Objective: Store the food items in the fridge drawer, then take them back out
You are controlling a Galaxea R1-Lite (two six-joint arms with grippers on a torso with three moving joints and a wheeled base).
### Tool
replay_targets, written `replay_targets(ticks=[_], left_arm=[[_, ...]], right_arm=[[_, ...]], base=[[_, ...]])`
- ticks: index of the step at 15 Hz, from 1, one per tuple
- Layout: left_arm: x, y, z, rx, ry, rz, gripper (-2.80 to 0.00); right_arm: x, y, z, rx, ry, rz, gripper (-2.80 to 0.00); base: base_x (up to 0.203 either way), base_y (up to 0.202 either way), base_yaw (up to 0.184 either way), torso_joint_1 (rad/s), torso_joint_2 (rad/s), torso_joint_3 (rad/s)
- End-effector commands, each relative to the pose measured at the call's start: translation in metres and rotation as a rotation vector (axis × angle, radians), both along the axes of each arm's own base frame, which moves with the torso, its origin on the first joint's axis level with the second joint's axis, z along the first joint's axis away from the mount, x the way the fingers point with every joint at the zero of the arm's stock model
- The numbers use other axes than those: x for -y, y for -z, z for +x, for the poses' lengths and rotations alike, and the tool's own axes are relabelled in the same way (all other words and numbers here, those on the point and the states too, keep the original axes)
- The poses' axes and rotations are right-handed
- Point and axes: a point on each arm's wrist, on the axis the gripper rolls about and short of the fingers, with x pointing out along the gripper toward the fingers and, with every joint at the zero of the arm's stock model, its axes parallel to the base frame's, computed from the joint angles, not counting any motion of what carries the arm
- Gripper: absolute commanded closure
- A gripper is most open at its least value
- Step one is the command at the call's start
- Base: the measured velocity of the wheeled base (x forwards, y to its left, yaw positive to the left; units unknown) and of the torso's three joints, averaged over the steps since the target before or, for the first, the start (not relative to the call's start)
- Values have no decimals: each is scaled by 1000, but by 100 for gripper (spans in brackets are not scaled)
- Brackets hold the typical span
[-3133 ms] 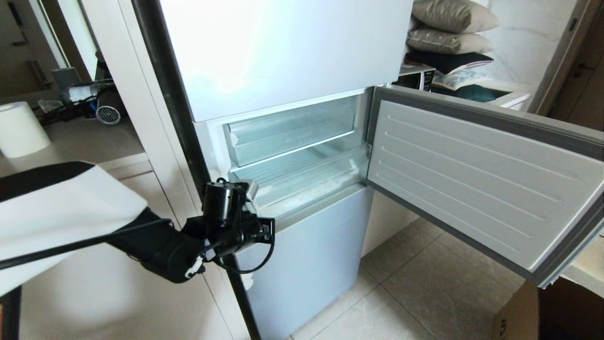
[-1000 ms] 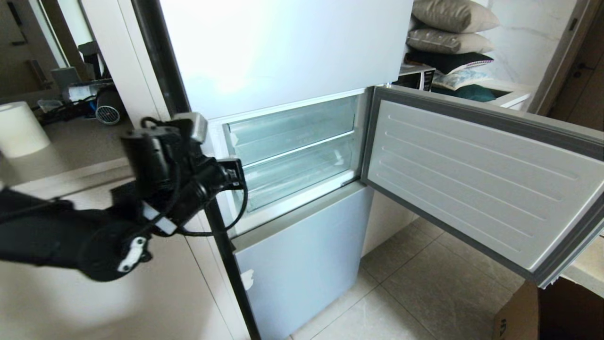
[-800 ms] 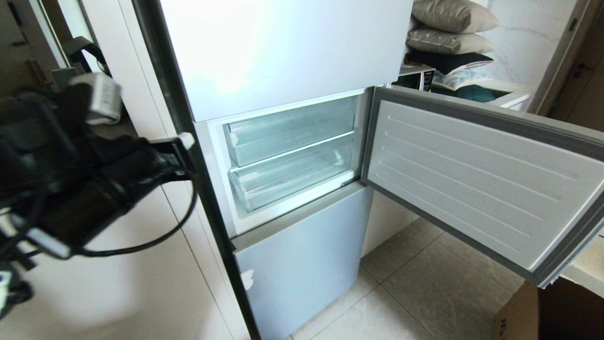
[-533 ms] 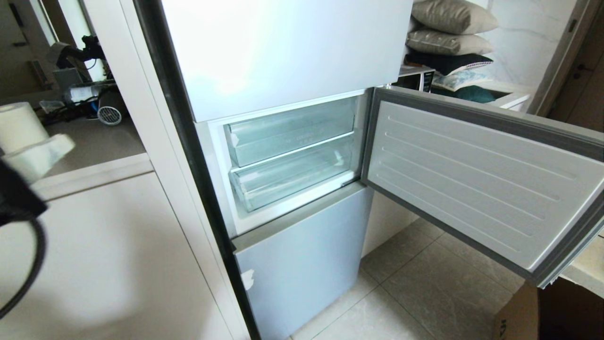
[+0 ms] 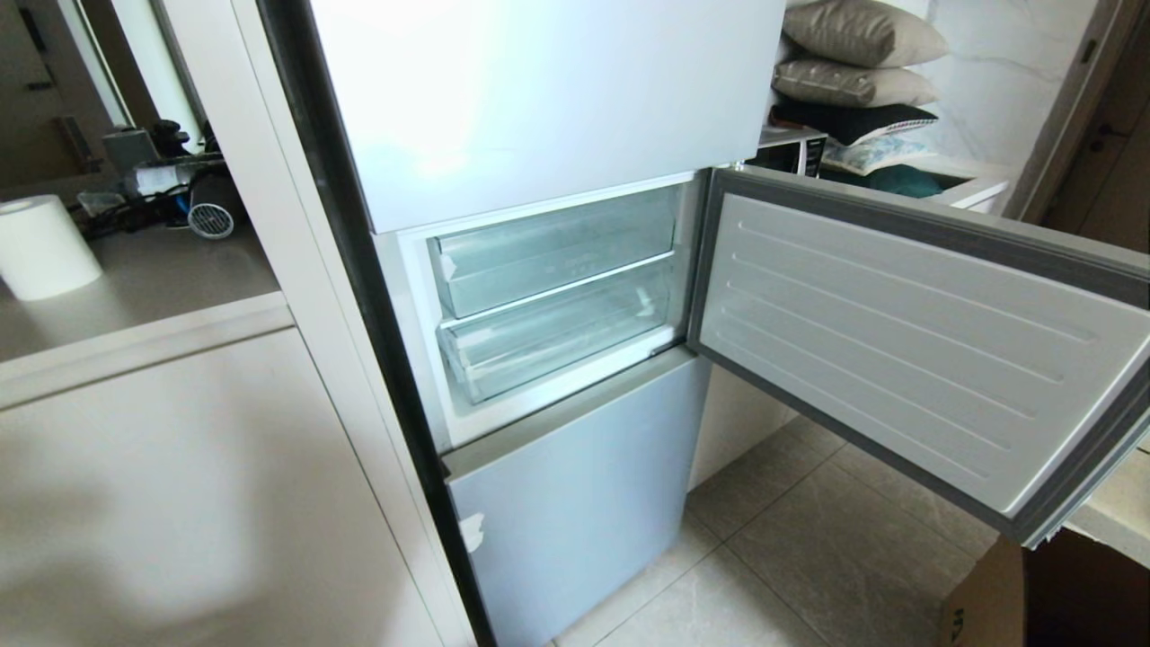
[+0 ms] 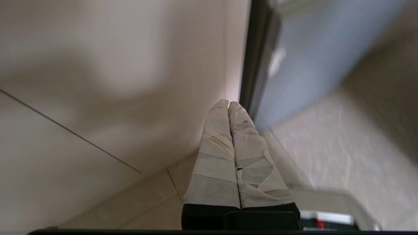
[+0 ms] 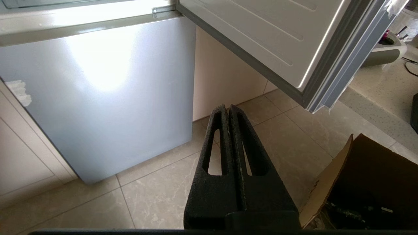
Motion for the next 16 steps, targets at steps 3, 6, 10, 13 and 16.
replay_targets(ticks=[3, 6, 10, 13, 16], left_arm=[[3, 30, -24, 192, 112, 74, 0], [5, 40, -24, 205, 179, 67, 0], [4, 39, -25, 216, 124, -35, 0], [4, 39, -25, 216, 124, -35, 0], [4, 39, -25, 216, 124, -35, 0]], right_arm=[[0, 0, 0, 0, 0, 1, 0], [0, 0, 0, 0, 0, 2, 0], [0, 0, 0, 0, 0, 5, 0], [0, 0, 0, 0, 0, 5, 0], [0, 0, 0, 0, 0, 5, 0]], base=[[0, 0, 0, 0, 0, 0], [0, 0, 0, 0, 0, 0], [0, 0, 0, 0, 0, 0], [0, 0, 0, 0, 0, 0], [0, 0, 0, 0, 0, 0]])
